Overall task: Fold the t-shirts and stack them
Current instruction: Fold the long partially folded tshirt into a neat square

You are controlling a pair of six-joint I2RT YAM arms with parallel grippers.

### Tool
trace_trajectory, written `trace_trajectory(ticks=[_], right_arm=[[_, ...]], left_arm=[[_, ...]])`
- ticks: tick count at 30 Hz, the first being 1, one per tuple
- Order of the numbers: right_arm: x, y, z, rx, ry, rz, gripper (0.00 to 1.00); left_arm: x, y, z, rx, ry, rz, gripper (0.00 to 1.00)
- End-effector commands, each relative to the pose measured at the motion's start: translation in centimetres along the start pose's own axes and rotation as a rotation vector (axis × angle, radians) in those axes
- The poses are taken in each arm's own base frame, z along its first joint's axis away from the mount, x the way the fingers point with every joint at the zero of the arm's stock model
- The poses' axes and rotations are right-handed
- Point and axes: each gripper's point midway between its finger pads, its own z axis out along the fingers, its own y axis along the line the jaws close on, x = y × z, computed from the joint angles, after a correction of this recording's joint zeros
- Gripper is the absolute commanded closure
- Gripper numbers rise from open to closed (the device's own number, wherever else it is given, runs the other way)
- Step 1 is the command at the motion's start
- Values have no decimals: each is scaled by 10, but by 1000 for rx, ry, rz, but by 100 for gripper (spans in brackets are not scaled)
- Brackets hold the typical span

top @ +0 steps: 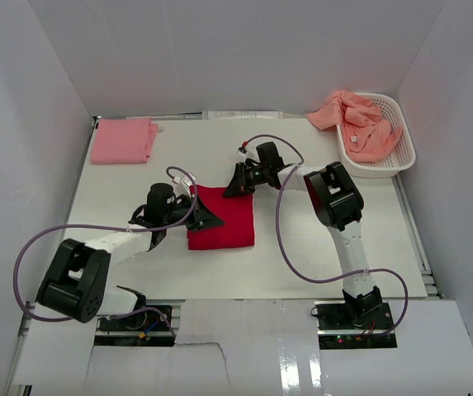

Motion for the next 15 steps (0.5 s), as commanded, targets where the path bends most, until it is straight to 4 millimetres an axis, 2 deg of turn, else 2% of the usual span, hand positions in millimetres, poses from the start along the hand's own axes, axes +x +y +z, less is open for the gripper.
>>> trace_trajectory(ticks=[1, 3, 4, 7, 8, 10, 11, 13, 15], right_arm=[[-10, 2, -4, 27, -18, -41, 92], [-13, 7, -7, 26, -24, -45, 92], [-15, 10, -8, 26, -28, -50, 92], [-21, 24, -17, 31, -43, -76, 92], [-26, 36, -23, 25, -57, -100, 91], [-31, 43, -30, 47, -70, -110, 79], [-38, 58, -38, 45, -90, -144, 67], [-48, 78, -51, 45, -114, -182, 60], [-52, 90, -60, 57, -123, -211, 57]], left_arm=[[-5, 14, -15, -163, -20, -36, 96], [-18, 27, -28, -218, -76, -87, 91], [-16, 36, -34, -250, -77, -120, 80], [-35, 67, -56, -407, -161, -174, 53], [-39, 72, -60, -438, -176, -172, 48], [-49, 84, -66, -513, -213, -140, 38], [-56, 85, -66, -529, -230, -120, 32], [-69, 91, -70, -579, -266, -88, 27], [-76, 93, -72, -593, -290, -69, 24]])
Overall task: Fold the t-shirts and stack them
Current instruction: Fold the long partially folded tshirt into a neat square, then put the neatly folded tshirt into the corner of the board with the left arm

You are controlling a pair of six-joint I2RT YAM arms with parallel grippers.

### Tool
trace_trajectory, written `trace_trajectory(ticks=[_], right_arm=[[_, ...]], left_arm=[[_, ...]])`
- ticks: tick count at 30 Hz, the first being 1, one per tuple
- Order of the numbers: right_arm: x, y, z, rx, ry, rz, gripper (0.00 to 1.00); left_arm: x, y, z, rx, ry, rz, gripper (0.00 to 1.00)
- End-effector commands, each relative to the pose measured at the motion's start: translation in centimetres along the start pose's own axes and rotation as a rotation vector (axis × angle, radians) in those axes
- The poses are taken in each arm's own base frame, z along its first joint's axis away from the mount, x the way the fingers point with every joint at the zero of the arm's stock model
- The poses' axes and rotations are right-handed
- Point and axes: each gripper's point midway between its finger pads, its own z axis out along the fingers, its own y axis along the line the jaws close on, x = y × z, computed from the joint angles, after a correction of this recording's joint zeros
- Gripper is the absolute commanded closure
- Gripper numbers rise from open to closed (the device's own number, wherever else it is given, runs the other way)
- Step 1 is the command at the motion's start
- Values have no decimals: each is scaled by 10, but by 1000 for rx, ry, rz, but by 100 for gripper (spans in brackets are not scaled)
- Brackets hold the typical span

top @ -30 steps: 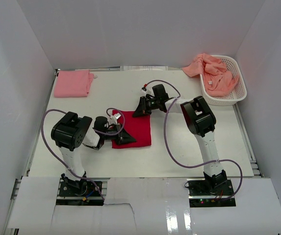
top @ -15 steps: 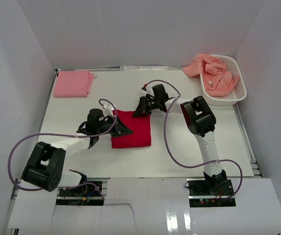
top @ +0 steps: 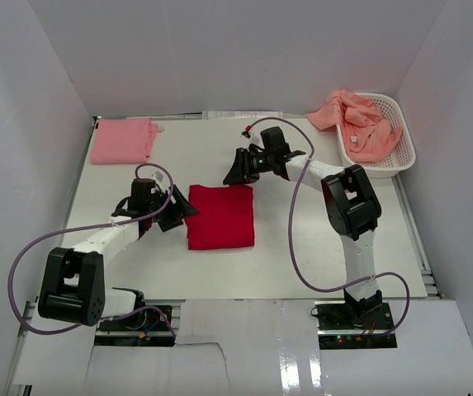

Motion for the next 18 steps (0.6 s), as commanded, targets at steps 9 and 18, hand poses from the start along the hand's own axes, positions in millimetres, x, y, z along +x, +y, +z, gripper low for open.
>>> trace_trajectory(ticks=[9, 18], right_arm=[[-42, 101, -85, 24, -148, -237, 55], [-17, 129, -126, 34, -191, -294, 54]], left_arm=[[-31, 28, 12, -158, -130, 35, 8], [-17, 34, 43, -85, -81, 28, 11]])
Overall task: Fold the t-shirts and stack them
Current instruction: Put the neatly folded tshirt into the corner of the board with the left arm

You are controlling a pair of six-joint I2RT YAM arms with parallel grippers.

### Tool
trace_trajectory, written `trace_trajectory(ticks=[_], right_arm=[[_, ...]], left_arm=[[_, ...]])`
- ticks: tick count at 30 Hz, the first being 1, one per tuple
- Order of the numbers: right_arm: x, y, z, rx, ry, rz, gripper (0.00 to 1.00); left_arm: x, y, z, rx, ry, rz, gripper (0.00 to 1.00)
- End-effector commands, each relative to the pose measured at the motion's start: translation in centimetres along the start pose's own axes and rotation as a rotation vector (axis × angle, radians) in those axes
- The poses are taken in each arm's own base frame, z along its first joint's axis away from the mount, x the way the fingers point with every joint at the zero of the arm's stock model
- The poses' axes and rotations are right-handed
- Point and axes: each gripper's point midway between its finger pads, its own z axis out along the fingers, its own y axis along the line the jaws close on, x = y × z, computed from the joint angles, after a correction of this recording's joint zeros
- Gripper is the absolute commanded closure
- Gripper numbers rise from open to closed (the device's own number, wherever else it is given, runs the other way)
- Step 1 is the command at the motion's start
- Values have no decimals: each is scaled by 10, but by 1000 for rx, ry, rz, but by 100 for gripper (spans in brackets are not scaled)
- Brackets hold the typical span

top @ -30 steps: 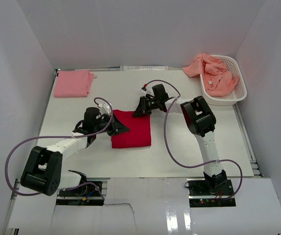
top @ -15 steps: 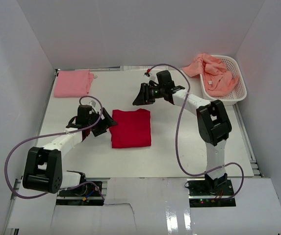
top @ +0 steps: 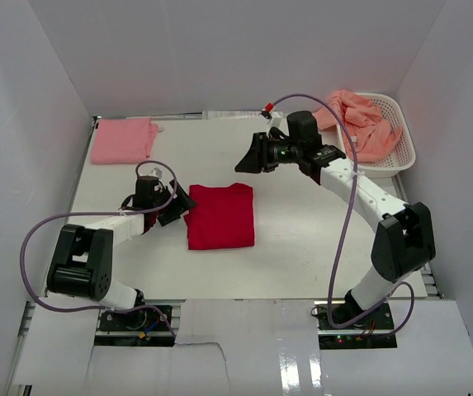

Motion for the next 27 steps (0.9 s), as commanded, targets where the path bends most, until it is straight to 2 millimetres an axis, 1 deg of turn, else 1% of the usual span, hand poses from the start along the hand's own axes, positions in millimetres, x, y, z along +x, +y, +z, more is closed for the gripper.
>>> trace_trajectory(ticks=[1, 3, 4, 5, 6, 8, 9, 11, 12, 14, 15, 17, 20, 21, 24, 25, 27], right_arm=[[5, 5, -17, 24, -10, -35, 54], [12, 2, -20, 35, -3, -27, 54], [14, 3, -22, 34, -4, -28, 54], [14, 2, -23, 38, -5, -27, 54], [20, -1, -24, 43, 4, -18, 54], [23, -3, -25, 45, 6, -13, 54], [23, -3, -27, 41, 6, -12, 54], [27, -4, -29, 42, 9, -8, 54], [28, -4, -30, 40, 9, -7, 54], [31, -4, -33, 40, 9, -5, 54], [32, -4, -34, 42, 8, -3, 54], [33, -3, -39, 43, 4, -3, 54], [32, -2, -46, 44, -7, -3, 54], [31, 0, -49, 40, -13, -7, 54], [29, 5, -55, 22, -21, -6, 54], [30, 5, -57, 21, -22, -2, 54], [29, 11, -62, 15, -29, -9, 54]], left_arm=[[22, 10, 15, 18, 66, -4, 12], [25, 8, 19, 39, 85, 1, 15], [29, 11, 23, 33, 99, 1, 15], [29, 11, 24, 37, 104, 4, 16], [29, 11, 24, 40, 105, 9, 17], [35, 13, 28, 40, 130, 15, 20], [34, 13, 29, 42, 134, 16, 25], [38, 15, 32, 41, 149, 24, 31], [36, 14, 33, 44, 146, 24, 37], [40, 14, 35, 52, 162, 20, 41], [40, 14, 36, 57, 165, 19, 44], [44, 15, 38, 61, 181, 17, 49], [48, 20, 41, 46, 194, 8, 70], [48, 20, 42, 44, 195, 9, 82], [52, 22, 46, 41, 214, 0, 92], [51, 21, 48, 45, 218, -6, 99], [55, 23, 53, 42, 238, -19, 100]])
